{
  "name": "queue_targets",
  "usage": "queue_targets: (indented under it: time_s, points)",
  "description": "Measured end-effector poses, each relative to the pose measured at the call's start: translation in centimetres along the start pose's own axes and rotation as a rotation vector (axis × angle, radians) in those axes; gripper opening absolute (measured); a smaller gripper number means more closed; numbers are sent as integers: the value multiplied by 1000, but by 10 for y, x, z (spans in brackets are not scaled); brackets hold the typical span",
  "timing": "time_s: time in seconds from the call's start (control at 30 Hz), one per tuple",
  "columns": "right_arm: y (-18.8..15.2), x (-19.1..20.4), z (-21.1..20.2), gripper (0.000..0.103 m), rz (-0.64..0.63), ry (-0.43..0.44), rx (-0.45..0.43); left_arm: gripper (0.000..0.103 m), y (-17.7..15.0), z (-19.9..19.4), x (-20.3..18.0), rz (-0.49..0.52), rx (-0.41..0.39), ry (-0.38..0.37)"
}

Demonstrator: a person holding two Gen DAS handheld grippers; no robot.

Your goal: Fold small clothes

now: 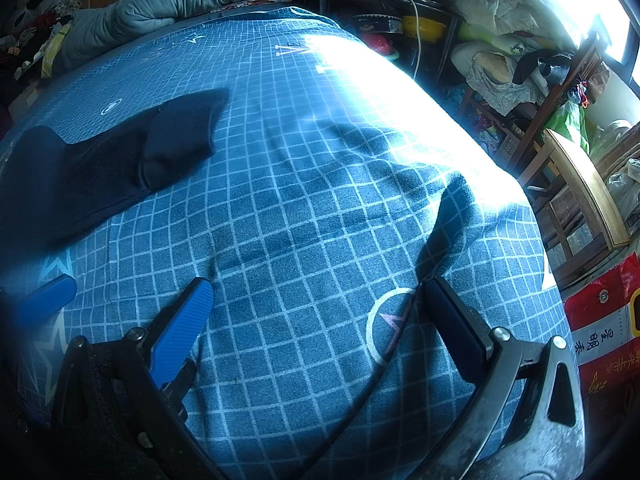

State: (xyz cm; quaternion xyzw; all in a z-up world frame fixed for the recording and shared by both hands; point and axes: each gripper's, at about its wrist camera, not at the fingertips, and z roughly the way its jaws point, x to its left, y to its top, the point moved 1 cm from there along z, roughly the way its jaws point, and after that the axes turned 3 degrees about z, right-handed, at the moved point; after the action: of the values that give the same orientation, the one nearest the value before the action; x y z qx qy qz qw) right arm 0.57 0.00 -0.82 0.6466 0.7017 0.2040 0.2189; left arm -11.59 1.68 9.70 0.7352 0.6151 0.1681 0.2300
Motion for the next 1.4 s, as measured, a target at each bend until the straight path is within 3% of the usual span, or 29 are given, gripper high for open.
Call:
queue_targets:
  time_s: [0.7,0.97,1.1,1.17,1.23,1.3,1.4]
  points:
    - [2,6,3,103,-22,-19,0,103,0,0,0,0,-3,0]
    - [9,-5,11,103,19,90,-7,103,5,3,-6,33,3,16]
    - [10,-9,10,103,32,120,-19,102,20,3,1,96,74,-140]
    - [9,-13,3,103,54,151,-46,96,18,-15,13,79,100,-249]
    - [7,-19,-13,103,85,173,-106,98,8,-55,32,38,41,-374]
    - [2,-23,-42,103,101,170,-228,103,-5,-109,51,57,-59,-412]
    - [-14,-8,-96,103,54,143,-379,103,-26,-190,102,-15,-120,-535]
